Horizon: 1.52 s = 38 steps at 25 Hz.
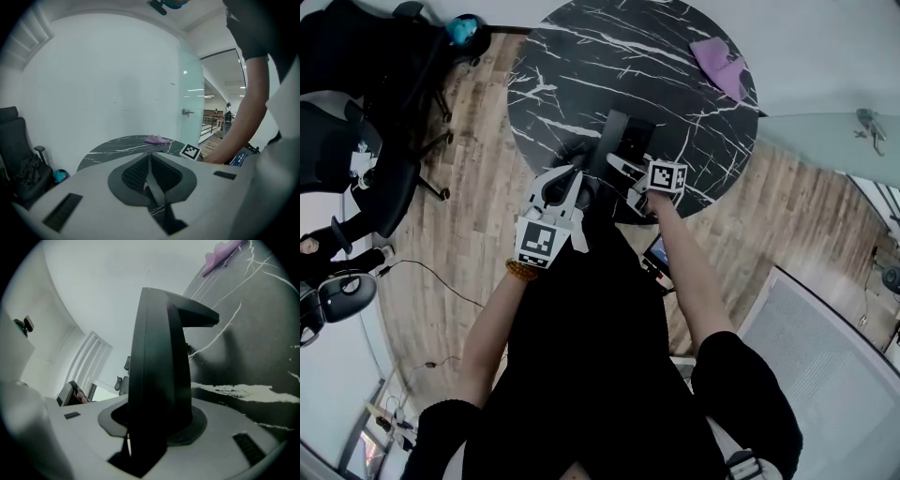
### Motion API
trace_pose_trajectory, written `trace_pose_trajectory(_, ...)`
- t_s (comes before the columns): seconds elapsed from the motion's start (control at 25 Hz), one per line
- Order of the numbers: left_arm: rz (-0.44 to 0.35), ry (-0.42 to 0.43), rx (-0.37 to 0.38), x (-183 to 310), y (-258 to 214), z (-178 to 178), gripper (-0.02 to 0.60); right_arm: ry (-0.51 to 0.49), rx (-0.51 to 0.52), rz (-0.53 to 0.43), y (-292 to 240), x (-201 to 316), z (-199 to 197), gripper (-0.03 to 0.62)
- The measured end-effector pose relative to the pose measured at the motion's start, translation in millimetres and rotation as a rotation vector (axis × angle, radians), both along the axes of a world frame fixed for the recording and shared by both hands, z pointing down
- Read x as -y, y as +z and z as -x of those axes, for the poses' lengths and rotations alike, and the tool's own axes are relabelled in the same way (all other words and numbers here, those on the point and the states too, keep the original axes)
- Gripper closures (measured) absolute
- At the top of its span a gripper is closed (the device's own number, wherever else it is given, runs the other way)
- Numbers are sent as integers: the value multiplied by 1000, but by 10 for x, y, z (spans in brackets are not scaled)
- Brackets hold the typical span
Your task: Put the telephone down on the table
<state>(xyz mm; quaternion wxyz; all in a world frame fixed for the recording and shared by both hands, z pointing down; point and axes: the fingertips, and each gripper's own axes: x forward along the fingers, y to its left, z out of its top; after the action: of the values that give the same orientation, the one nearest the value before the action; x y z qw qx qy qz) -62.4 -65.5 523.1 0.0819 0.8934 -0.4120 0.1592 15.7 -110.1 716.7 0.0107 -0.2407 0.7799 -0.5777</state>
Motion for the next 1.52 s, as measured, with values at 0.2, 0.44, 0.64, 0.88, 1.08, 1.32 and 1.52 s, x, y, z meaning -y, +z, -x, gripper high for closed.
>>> trace_pose_trajectory(0.2,9,5,4,-25,27,-20,552,-38,-63,-18,77,-43,-11,418)
trace_pose_trajectory(0.44,17,14,6,-71,77,-50,552,-55,-91,-15,93,-46,4,418)
trace_pose_trajectory(0.64,16,18,6,-65,80,-84,552,-55,-110,-6,111,-44,0,418)
trace_pose_trajectory(0.88,12,18,7,-63,82,-98,552,-42,-161,15,160,-56,-51,390)
trace_pose_trajectory(1.08,11,18,6,-79,86,-107,552,-42,-219,28,166,-47,-32,382)
trace_pose_trajectory(1.32,6,18,3,-98,76,-127,552,-23,-260,26,179,-45,-80,370)
trace_pose_trajectory(1.52,5,6,6,-99,82,-94,552,-5,-307,25,188,-46,-118,355)
